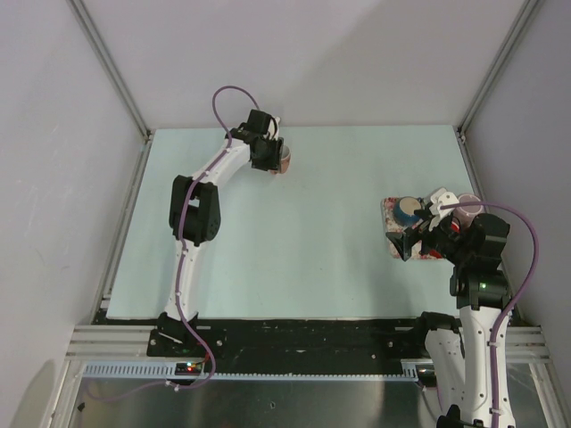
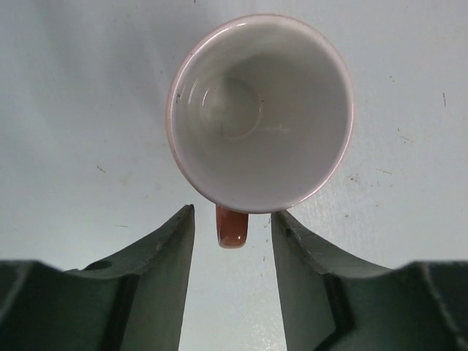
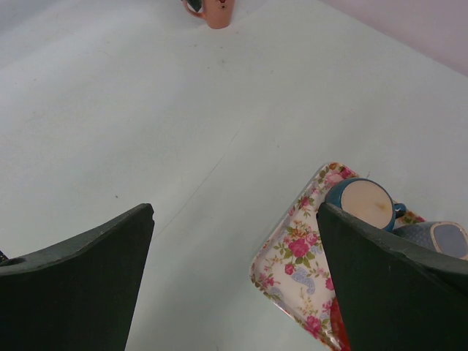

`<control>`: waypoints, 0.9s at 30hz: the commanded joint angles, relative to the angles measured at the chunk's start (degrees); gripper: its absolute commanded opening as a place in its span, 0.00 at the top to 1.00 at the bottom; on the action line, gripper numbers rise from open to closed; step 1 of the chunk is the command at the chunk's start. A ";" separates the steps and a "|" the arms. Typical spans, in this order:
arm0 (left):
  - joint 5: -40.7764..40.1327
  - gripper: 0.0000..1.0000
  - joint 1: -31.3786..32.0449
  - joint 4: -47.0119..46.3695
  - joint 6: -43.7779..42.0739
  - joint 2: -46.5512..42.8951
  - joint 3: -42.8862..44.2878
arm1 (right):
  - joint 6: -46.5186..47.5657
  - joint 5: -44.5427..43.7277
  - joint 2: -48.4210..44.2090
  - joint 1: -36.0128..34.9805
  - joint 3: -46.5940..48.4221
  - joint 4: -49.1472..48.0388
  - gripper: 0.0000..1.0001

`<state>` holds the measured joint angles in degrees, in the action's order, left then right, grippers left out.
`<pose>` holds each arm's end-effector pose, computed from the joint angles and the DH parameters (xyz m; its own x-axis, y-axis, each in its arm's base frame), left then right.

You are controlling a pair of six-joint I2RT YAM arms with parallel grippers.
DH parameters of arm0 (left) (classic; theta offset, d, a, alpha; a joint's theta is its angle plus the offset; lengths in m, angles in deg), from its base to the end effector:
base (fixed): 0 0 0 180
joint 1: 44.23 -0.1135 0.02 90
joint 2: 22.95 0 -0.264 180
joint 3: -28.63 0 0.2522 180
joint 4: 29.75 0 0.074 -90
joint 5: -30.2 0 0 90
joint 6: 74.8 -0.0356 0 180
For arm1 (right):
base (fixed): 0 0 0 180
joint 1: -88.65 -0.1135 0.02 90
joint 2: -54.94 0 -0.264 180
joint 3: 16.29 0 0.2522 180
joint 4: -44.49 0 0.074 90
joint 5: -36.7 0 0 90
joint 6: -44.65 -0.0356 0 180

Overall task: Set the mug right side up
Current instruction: Place the cup at the center of the board.

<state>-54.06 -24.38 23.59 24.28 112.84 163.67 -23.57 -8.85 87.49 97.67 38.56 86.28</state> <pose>0.4932 -0.1818 0.2057 -0.8143 0.1270 -0.5664 0.2679 0.9479 -0.1726 0.1269 0.0051 0.3181 -0.1056 -0.2514 -0.9621 -0.6238 0.7702 -0.1328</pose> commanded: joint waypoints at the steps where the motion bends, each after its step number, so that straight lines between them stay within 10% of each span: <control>1: 0.18 0.48 -0.08 -1.09 0.48 -1.48 1.79 | 0.73 0.95 -0.30 0.21 0.04 -1.90 0.01; 27: 8.80 0.02 -0.39 -1.20 -1.14 -11.23 -3.24 | 1.22 0.75 0.14 -1.40 0.01 -1.78 0.01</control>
<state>-49.80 -24.40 23.54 24.17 110.08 161.33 -23.29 -8.46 87.36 96.91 38.56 86.26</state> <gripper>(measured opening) 0.945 0.993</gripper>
